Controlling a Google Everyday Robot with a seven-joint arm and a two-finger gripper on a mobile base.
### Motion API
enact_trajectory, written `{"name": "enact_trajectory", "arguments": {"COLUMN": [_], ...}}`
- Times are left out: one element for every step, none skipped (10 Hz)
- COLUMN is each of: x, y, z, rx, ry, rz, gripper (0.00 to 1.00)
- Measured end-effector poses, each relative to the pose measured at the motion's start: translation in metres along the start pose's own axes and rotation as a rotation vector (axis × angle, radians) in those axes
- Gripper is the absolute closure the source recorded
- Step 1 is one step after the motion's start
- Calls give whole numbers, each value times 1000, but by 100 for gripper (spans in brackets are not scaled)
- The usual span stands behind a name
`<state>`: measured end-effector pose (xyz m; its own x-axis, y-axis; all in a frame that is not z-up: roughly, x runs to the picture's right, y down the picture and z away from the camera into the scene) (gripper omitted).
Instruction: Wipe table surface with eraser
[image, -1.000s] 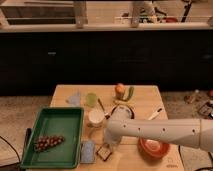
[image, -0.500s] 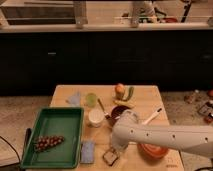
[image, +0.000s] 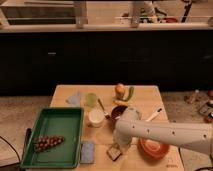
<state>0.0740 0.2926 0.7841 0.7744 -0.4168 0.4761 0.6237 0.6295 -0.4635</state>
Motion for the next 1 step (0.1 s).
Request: {"name": "enact_trajectory", "arguments": {"x": [6], "y": [-7], "z": [0], "rx": [8], "ry": [6], "rz": [-1], "gripper": [100]}}
